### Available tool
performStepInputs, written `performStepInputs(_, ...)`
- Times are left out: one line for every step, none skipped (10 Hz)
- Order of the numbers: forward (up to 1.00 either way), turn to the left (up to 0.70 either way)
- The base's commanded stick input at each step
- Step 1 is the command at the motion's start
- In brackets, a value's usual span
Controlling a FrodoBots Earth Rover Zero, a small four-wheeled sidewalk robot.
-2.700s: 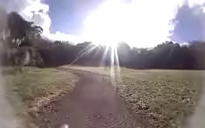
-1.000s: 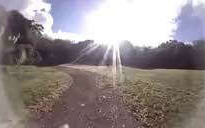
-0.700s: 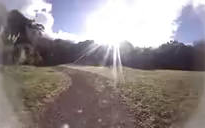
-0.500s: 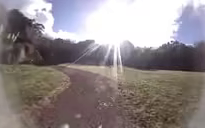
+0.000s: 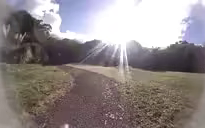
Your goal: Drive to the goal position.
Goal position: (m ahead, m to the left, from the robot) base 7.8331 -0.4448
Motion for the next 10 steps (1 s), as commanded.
performStepInputs(0.7,0.35)
performStepInputs(0.7,0.35)
performStepInputs(0.7,0.35)
performStepInputs(0.7,0.35)
performStepInputs(0.7,0.35)
performStepInputs(0.7,0.22)
performStepInputs(0.7,0.06)
performStepInputs(0.7,0.0)
performStepInputs(0.7,0.0)
performStepInputs(0.7,0.0)
